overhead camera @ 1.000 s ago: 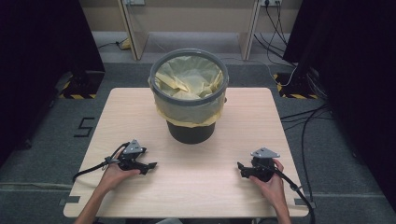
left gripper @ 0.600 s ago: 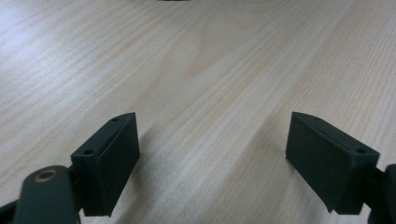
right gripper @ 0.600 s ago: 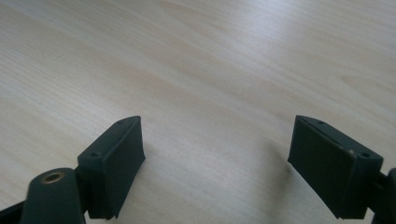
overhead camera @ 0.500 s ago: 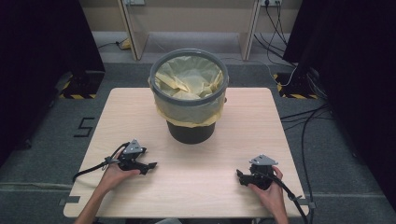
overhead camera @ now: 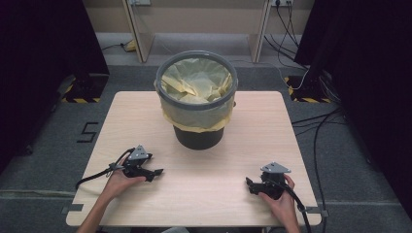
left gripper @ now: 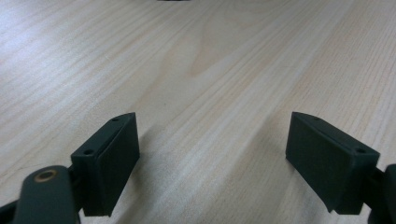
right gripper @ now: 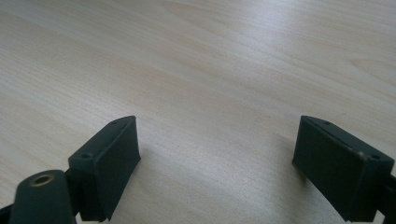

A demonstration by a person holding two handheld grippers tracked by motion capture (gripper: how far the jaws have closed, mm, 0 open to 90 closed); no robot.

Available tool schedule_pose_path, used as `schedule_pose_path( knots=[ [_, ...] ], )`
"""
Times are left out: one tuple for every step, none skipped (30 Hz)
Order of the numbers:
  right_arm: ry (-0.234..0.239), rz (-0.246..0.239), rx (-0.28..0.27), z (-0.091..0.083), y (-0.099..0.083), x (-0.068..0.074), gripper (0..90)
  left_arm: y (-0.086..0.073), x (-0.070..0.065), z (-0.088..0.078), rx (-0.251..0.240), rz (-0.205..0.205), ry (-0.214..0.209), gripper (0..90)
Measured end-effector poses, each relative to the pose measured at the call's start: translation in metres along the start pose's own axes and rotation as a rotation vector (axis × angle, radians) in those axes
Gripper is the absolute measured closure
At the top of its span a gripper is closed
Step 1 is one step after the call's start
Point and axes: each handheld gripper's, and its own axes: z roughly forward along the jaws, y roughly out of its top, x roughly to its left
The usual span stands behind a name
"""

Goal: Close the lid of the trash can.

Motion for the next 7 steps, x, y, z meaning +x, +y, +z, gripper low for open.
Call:
schedule_pose_path(
  knots=[
    [0.0,0.0,0.0,0.0,0.0,0.0,14.6,0.0,0.0,0.0,0.0,0.0,0.0,16.7],
    [0.0,-0.001,0.0,0.0001,0.0001,0.0,14.5,0.0,0.0,0.0,0.0,0.0,0.0,16.7],
    [0.0,-0.001,0.001,0.0002,0.0002,0.0001,14.3,0.0,0.0,0.0,0.0,0.0,0.0,16.7],
    [0.0,-0.001,0.001,0.0002,0.0002,0.0001,14.3,0.0,0.0,0.0,0.0,0.0,0.0,16.7],
    [0.0,-0.001,0.001,0.0003,0.0002,0.0001,14.3,0.0,0.0,0.0,0.0,0.0,0.0,16.7],
    [0.0,-0.001,0.001,0.0003,0.0002,0.0001,14.3,0.0,0.0,0.0,0.0,0.0,0.0,16.7],
    [0.0,-0.001,0.001,0.0003,0.0003,0.0001,14.2,0.0,0.0,0.0,0.0,0.0,0.0,16.7]
  ],
)
